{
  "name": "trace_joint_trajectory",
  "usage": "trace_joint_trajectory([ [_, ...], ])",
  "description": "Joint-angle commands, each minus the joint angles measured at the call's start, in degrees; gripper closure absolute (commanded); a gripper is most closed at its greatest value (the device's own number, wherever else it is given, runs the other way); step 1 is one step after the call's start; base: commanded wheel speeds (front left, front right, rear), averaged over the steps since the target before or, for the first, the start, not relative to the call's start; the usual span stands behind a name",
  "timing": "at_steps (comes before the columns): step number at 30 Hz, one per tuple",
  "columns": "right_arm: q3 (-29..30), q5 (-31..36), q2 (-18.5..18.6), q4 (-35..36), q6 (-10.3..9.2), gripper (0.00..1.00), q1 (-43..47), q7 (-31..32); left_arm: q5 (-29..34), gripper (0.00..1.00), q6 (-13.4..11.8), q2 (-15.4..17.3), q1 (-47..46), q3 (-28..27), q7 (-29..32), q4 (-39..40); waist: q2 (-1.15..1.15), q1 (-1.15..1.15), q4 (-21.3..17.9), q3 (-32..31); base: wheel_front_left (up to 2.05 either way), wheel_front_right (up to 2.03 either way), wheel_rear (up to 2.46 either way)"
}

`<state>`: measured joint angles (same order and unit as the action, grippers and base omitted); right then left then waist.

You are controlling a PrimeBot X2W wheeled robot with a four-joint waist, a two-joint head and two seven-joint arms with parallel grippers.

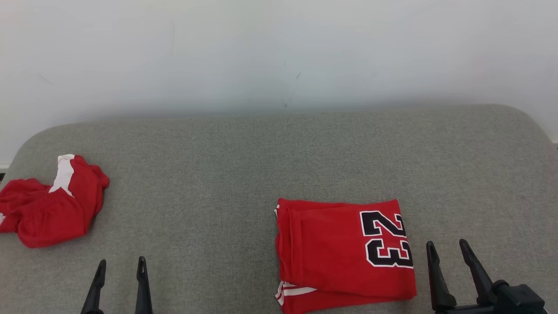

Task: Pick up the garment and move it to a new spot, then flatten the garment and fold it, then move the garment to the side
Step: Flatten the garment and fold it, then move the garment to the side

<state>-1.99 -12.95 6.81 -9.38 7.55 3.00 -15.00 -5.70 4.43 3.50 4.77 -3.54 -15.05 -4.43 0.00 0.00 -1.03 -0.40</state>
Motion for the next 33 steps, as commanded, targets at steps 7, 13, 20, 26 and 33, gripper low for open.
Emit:
trace_joint_trajectory([
  [7,0.4,1.0,-0.3,-0.2,-0.15,0.00,0.2,-0.1,0.7,0.00,-0.7,0.3,1.0,0.0,-0.2,0.5,0.00,0.00,0.1,0.2,0.00,0.00,0.00],
  [13,0.6,1.1,-0.5,-0.3,-0.15,0.00,0.0,0.3,0.8,0.00,-0.9,0.2,1.1,0.2,-0.2,0.6,0.00,0.00,0.1,0.1,0.00,0.00,0.00],
  [20,0.9,1.1,-0.6,-0.5,-0.15,0.00,0.1,0.4,0.9,0.00,-1.1,0.3,1.3,0.3,-0.2,0.7,0.00,0.00,0.3,-0.1,0.00,0.00,0.00],
  [26,0.7,1.0,-0.5,-1.2,-0.15,0.00,-1.7,1.7,0.6,0.00,-1.3,0.3,1.6,0.2,-0.2,0.7,0.00,0.00,0.2,-0.3,0.00,0.00,0.00],
  [33,1.6,1.3,0.8,-4.2,-0.15,0.00,-7.2,6.5,0.2,0.00,-1.3,0.2,1.0,0.4,-0.2,0.5,0.00,0.00,0.4,-0.1,0.00,0.00,0.00],
])
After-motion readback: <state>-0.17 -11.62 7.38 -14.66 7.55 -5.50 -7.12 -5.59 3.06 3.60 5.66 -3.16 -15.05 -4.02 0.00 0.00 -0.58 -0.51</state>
